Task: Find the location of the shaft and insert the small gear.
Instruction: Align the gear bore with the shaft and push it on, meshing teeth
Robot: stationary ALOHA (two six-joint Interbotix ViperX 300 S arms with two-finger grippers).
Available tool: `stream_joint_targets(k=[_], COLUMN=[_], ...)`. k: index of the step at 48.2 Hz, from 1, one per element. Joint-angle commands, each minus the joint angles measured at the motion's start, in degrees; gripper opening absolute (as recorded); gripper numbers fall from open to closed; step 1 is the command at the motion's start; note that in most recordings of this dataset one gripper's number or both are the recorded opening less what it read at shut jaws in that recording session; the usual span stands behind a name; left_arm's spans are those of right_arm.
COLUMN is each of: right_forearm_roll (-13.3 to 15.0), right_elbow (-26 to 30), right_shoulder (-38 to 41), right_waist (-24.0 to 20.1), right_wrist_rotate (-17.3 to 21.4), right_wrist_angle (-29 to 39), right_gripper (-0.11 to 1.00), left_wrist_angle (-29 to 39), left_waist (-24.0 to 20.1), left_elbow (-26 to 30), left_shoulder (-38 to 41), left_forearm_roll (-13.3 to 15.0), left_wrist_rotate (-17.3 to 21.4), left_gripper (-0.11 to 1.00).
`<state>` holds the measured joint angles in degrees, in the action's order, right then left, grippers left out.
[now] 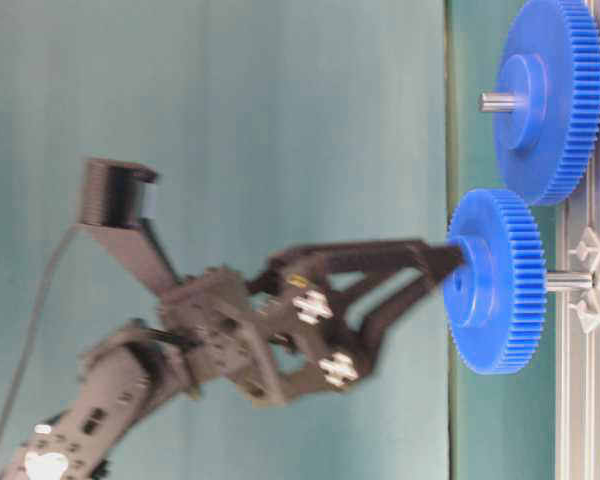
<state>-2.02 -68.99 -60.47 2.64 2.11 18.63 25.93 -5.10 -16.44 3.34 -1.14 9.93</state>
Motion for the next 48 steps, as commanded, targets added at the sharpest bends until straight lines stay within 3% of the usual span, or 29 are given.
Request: stream_joint_targets(k=[1, 11, 17, 22, 35, 41, 48], right_forearm_roll=[-0.18, -0.18, -0.18, -0.18, -0.18, -0.18, -0.18], right_elbow=[0.53, 0.53, 0.53, 0.53, 0.53, 0.53, 0.53], right_shoulder=[0.35, 0.35, 0.35, 0.35, 0.35, 0.35, 0.35], right_waist=[0.18, 0.18, 0.18, 0.18, 0.18, 0.18, 0.18], right_wrist_rotate=[0.53, 0.53, 0.53, 0.53, 0.53, 0.53, 0.53], right_wrist_angle=[-0.26, -0.35, -0.35, -0.35, -0.35, -0.35, -0.35], right_gripper=[0.09, 0.09, 0.09, 0.09, 0.09, 0.09, 0.09], left_wrist_angle=[-0.35, -0.35, -0.35, -0.44, -1.41, -1.32, -1.41], left_waist=[0.09, 0.0, -0.18, -0.18, -0.26, -0.26, -0.44], left_elbow=[1.93, 2.55, 2.2, 0.62, -2.2, -2.81, -4.31], left_shoulder=[-2.72, -6.42, -8.53, -9.76, -8.44, -7.38, -5.8], left_forearm_roll=[-0.18, -0.18, -0.18, -0.18, -0.18, -0.18, -0.18], left_wrist_rotate=[0.09, 0.62, 1.05, 1.85, 2.2, 2.11, 1.93], left_gripper=[0.83, 0.82, 0.75, 0.63, 0.13, 0.03, 0.02])
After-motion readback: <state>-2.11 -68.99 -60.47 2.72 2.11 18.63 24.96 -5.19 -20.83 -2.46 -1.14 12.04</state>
